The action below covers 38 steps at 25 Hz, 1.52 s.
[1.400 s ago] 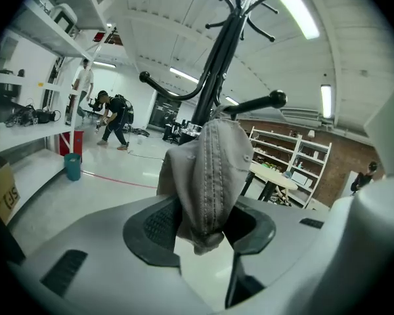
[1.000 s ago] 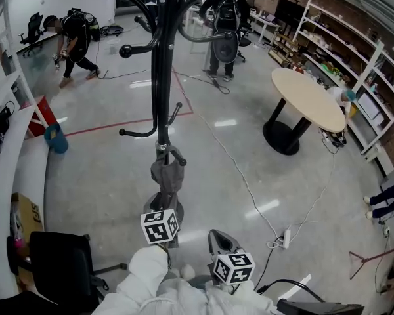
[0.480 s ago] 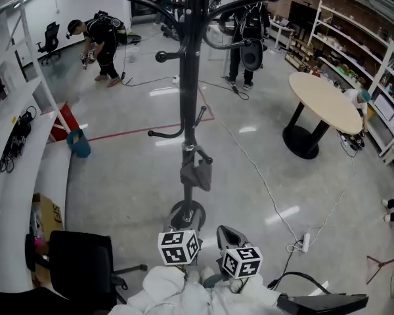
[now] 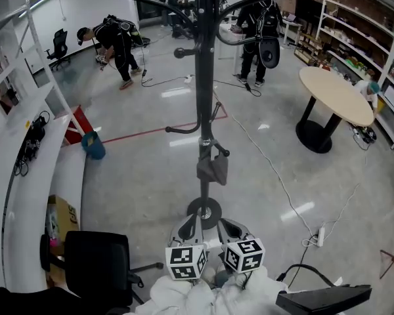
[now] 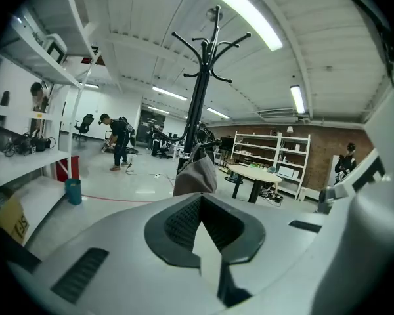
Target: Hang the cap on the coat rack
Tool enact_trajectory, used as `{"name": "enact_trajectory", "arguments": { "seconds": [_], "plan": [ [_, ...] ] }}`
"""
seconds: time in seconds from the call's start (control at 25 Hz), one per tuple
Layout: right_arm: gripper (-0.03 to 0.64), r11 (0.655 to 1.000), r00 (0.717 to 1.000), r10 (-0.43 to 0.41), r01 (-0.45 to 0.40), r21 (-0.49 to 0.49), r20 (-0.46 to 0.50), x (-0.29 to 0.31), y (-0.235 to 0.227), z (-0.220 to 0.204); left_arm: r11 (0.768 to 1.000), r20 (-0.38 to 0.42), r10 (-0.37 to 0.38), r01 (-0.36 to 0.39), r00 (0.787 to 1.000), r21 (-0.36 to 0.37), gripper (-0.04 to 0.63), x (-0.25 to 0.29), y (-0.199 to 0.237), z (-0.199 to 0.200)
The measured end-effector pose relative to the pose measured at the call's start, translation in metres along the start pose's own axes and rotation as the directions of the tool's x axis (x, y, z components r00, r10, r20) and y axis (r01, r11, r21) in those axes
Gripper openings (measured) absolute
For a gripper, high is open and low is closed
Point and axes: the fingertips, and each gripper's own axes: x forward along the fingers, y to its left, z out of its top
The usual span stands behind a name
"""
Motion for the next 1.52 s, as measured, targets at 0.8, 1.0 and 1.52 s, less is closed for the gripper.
{"name": "enact_trajectory", "arguments": {
  "seconds": [0.8, 1.0, 1.52],
  "plan": [
    [0.011, 0.992, 0.998, 0.052, -0.047, -0.117, 0.039, -0.06, -0.003, 0.013, 1.0, -0.013, -0.001, 0.001, 1.0, -0.03, 0.003, -0.028, -0.057, -0.016],
    [0.011, 0.991, 0.997, 0.046, -0.038, -0.127, 0.062, -0.069, -0.004, 0.016, 0.999, -0.016, -0.028, 0.027, 0.999, -0.019, 0.003, -0.031, -0.066, -0.018],
    [0.011, 0.992, 0.997, 0.067, -0.062, -0.11, 0.047, -0.065, -0.002, 0.013, 1.0, 0.011, -0.017, 0.017, 1.0, -0.007, 0.003, -0.036, -0.064, -0.01]
  ]
}}
